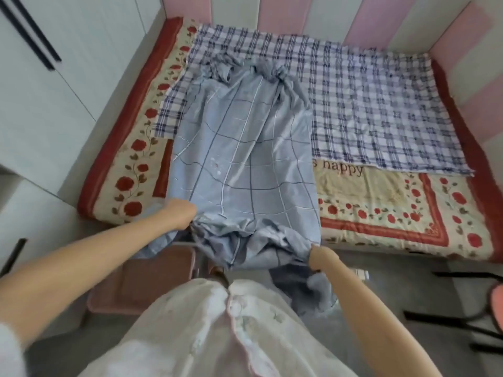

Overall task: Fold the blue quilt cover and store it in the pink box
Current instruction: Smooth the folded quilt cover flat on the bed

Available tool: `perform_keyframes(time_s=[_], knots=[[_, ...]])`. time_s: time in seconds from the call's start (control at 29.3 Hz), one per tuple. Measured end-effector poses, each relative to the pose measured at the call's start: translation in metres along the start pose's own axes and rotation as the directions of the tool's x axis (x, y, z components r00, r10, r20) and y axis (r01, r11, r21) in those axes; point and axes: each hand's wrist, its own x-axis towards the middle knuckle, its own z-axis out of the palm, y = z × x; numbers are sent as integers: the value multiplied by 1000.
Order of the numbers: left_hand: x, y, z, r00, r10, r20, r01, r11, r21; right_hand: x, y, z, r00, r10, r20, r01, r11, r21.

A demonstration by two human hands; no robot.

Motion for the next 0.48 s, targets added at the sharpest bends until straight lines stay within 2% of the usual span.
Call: perform_keyframes(time_s=[0.03,0.07,0.14,0.21,0.27,0.31,0.38,0.41,0.48], knots=[[1,1,-3,1000,1,-30,-1,1000,-17,0,5,5,997,-11,76,14,999,-29],[4,-2,-4,1000,1,3,-1,1000,-27,-1,7,4,982,-18,186,42,991,-128],[12,-13,2,988,88,123,-72,989,-131,-6,8,-14,935,-12,355,84,979,-188],[11,-22,8,927,195,321,-89,944,-317,-5,17,-23,867,-2,498,103,979,-176],[12,-25,11,845,301,443,-24,847,-531,1,24,-27,784,2,621,55,996,-73],[12,-23,11,820,331,467,-5,820,-573,7,25,-24,783,-31,621,12,999,34],[16,-16,17,778,401,484,-71,821,-567,13,21,-18,851,-137,506,-9,961,275],[22,-11,18,767,435,472,-108,812,-574,20,17,-14,894,-180,411,5,920,391],[43,-6,25,809,494,319,-251,781,-572,36,11,-14,950,-239,203,54,762,645]])
